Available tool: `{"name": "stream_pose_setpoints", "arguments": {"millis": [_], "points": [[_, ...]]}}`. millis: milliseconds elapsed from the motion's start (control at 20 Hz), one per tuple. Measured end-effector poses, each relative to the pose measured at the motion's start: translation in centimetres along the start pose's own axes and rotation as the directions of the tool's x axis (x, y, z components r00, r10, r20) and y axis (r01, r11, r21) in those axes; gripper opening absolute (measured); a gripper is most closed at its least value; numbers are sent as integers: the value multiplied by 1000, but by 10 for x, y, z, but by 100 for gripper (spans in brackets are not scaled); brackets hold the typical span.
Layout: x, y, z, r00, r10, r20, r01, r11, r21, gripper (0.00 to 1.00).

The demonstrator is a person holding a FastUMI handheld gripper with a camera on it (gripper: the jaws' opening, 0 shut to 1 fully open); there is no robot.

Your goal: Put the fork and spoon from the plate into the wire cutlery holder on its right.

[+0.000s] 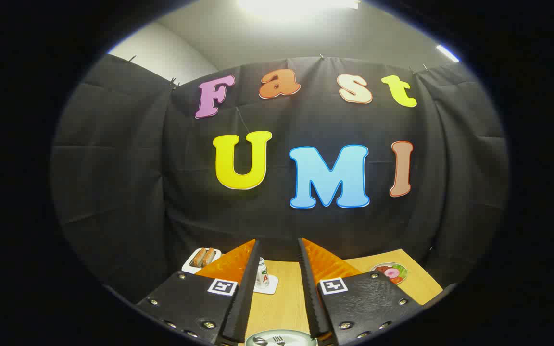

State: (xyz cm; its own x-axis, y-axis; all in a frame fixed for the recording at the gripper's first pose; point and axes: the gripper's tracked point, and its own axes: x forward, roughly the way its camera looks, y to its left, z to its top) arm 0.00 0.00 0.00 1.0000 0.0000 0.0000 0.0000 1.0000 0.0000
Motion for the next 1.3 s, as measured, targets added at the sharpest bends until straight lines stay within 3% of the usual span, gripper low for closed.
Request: {"name": "stream_pose_setpoints", "arguments": {"millis": [900,1300], "points": [[-1,-1,-6,999,-14,-31,14,1000,-12,48],[-3,-7,-73,973,-31,-228,17,998,-64,48]]}}
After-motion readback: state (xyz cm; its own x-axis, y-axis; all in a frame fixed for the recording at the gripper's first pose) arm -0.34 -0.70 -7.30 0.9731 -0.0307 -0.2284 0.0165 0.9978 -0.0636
